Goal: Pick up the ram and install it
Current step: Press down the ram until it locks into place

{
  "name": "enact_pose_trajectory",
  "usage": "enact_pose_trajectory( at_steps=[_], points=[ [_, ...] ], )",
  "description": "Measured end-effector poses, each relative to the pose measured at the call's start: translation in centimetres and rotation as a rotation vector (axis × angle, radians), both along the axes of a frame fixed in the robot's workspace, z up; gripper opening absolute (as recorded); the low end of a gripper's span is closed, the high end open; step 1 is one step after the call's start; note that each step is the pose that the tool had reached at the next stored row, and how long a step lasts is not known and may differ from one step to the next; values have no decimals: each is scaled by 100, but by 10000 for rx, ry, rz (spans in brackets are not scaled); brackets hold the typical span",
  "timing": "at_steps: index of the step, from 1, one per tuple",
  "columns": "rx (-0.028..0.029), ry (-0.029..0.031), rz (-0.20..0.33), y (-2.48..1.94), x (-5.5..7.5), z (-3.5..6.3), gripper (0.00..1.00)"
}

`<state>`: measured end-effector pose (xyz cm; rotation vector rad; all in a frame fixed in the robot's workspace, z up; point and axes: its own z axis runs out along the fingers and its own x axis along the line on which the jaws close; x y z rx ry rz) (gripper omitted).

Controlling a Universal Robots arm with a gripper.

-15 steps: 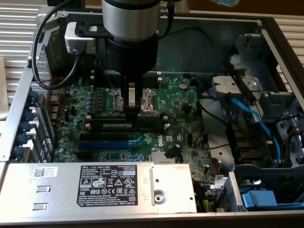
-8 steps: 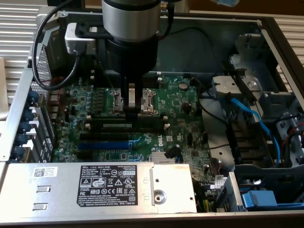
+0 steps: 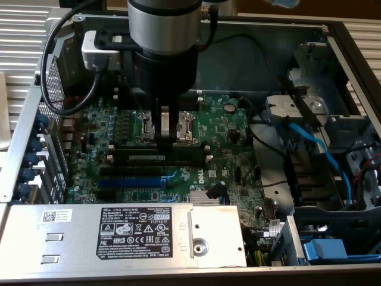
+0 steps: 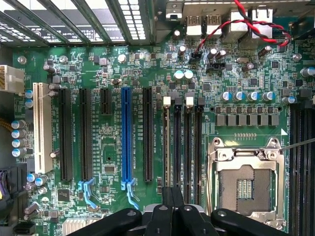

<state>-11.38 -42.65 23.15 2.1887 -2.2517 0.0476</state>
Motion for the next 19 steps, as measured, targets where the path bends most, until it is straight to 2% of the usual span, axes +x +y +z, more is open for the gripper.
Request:
enact_pose_trajectory(
  at_steps=[19],
  points=[
    [2, -1, -1, -6, 0, -22, 10]
  ],
)
